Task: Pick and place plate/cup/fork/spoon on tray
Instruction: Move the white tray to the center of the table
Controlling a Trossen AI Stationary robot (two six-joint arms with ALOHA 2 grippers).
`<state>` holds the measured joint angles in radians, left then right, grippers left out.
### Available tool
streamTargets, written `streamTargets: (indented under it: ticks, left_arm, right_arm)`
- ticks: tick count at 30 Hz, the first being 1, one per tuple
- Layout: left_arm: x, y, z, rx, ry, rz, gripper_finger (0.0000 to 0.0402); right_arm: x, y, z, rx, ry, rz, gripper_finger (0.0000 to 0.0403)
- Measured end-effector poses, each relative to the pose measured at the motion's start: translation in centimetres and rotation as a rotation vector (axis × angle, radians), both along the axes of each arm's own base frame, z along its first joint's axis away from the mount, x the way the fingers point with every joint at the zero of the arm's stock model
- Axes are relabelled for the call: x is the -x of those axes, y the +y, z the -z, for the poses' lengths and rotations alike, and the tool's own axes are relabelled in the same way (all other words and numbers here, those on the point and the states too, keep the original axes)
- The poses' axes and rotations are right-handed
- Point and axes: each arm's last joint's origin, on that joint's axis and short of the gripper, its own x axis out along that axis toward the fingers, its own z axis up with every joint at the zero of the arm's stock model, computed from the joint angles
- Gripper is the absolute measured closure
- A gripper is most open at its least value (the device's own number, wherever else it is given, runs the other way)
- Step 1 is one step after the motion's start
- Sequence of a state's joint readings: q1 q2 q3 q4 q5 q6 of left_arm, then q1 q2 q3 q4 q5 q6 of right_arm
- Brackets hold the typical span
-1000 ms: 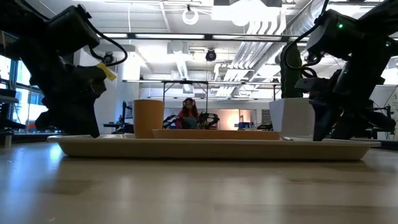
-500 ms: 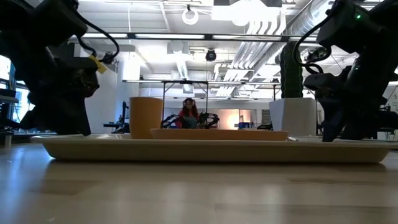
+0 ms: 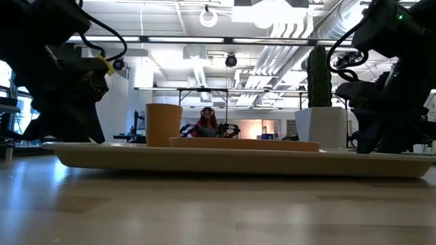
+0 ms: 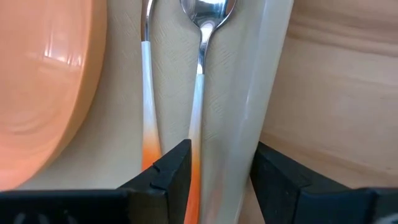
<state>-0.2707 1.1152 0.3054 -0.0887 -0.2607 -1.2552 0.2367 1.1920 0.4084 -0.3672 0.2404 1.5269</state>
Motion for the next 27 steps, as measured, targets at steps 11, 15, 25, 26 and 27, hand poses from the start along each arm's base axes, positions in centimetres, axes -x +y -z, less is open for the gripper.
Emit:
streamTargets:
  ticks: [11, 15, 25, 26, 27]
  left_arm:
    - [-0.1, 0.1, -0.1, -0.026, -0.018, -0.023, 0.0273]
    - [0.0, -0.1, -0.1, -0.025, -0.018, -0.013, 0.0273]
    - [0.3, -1.2, -0.1, 0.004, -0.020, 0.019, 0.0273]
    - [0.3, -1.2, -0.1, 0.003, -0.019, 0.021, 0.0273]
    - [0.3, -1.2, -0.1, 0.003, -0.019, 0.023, 0.0273]
  right_arm:
    - [0.0, 0.0, 0.0, 0.003, -0.004, 0.024, 0.0259]
    - [0.0, 0.0, 0.0, 0.002, -0.007, 0.024, 0.0259]
    - [-0.1, 0.0, -0.1, -0.003, -0.020, 0.023, 0.0259]
    - [-0.1, 0.0, -0.1, -0.004, -0.020, 0.023, 0.0259]
    - [-0.2, 0.0, -0.1, -0.004, -0.020, 0.023, 0.0259]
